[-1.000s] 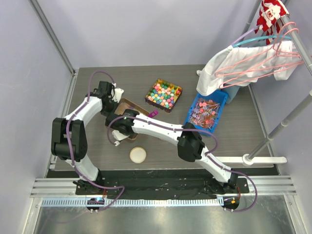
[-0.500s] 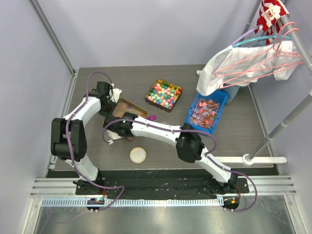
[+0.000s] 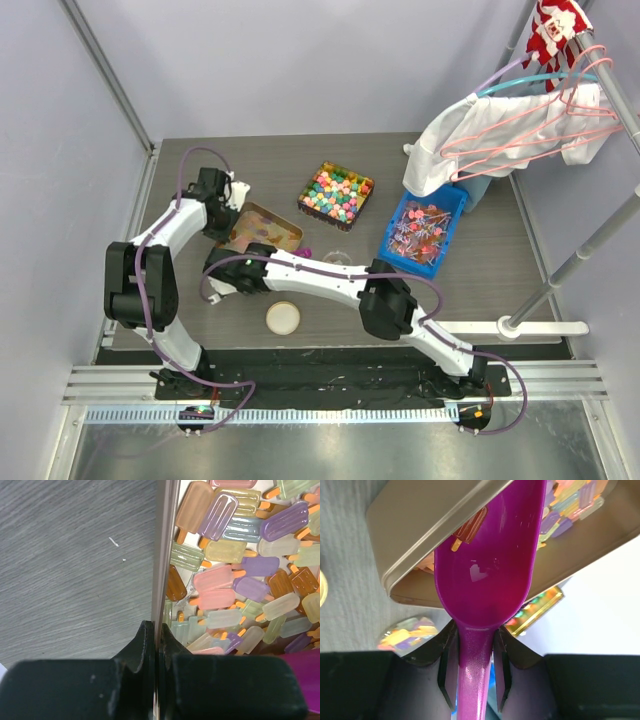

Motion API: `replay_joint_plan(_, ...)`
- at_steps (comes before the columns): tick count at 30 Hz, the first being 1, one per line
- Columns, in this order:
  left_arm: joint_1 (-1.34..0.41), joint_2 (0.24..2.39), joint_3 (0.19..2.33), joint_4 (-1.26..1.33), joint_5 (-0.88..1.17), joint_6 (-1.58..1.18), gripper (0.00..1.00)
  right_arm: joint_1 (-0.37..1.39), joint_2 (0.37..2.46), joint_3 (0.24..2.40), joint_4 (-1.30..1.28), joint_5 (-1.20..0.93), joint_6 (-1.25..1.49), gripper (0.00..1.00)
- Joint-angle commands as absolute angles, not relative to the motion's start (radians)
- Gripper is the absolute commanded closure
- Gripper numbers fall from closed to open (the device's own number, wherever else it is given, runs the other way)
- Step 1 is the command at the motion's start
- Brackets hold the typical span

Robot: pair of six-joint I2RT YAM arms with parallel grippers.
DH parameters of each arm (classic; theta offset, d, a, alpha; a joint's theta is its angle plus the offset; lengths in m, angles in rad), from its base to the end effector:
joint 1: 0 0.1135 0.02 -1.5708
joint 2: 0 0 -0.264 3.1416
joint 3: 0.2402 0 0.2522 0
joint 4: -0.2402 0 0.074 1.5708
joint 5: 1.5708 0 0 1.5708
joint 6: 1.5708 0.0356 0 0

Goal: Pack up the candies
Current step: Scoop the fake candies from the storage box.

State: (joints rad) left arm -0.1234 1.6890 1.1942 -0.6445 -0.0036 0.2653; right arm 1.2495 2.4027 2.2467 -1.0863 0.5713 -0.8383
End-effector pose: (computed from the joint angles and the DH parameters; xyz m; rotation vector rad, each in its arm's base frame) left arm 0.3385 -0.0419 0.2126 0.5226 2.6602 0.0470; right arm 0.1762 0.4683 0.2141 -2.2101 1.4339 -0.6675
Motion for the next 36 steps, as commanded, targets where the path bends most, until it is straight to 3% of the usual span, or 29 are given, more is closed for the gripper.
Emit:
replay_joint_plan(1,-0.123,1.611,1.229,-0.538,0.090,0.198,1.00,1.278,2.408,2.272,-1.138,0.358,-0.769,0.99)
replay_joint_plan(12,-0.117,1.609,1.227,-0.540,0.092,0.198,1.00,1.166,2.379,2.324,-1.057,0.267,-0.509,0.99)
replay_joint_plan(23,-0.109,1.624,1.226,-0.540,0.086,0.201,1.00,1.051,2.402,2.433,-1.080,0.109,-0.463,0.99)
replay_joint_plan(36,-0.107,1.641,1.227,-0.538,0.080,0.199,1.00,0.963,2.234,2.174,-0.968,0.038,-0.488,0.99)
